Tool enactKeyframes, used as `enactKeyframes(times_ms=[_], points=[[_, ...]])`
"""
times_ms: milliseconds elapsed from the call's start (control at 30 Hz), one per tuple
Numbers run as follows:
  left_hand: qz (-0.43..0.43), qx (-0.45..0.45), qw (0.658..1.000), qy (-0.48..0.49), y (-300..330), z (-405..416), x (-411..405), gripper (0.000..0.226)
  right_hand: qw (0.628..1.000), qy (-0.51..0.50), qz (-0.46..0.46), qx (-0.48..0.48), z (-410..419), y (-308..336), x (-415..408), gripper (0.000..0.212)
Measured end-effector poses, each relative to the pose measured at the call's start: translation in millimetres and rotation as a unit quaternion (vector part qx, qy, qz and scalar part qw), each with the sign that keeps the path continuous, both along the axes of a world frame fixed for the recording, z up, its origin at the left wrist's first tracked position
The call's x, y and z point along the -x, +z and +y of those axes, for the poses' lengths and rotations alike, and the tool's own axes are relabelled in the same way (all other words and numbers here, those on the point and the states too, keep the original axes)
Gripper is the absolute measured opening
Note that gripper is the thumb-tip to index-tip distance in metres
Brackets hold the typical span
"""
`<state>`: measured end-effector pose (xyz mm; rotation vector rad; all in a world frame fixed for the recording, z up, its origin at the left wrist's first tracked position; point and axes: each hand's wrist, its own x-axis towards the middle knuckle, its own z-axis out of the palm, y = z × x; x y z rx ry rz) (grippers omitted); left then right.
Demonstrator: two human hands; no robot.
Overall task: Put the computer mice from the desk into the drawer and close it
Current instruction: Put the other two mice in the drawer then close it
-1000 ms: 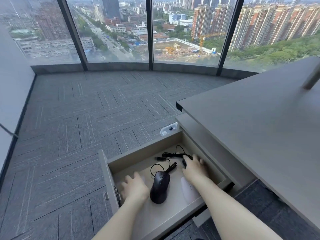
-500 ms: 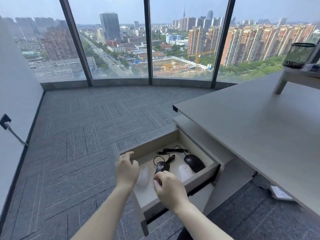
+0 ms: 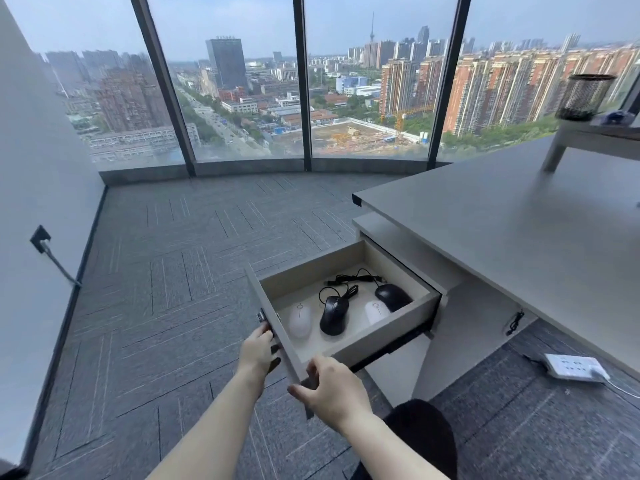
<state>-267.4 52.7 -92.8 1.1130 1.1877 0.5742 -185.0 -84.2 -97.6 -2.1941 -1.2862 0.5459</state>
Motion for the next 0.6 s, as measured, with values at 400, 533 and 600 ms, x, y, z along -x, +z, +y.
enactKeyframes(times_ms=[400, 533, 600], points=[[-0.064, 0.049, 0.996, -0.031, -4, -2, -55, 0.043, 0.996, -0.088, 0.007, -0.030, -8, -11, -49, 0.031], [-0.075, 0.057, 0.994, -0.050, -2, -7, -92, 0.044, 0.989, -0.145, 0.015, -0.026, -15, -15, -79, 0.036], [-0.078, 0.059, 0.993, -0.060, -1, -10, -110, 0.044, 0.983, -0.176, 0.033, -0.028, -18, -17, -92, 0.036]])
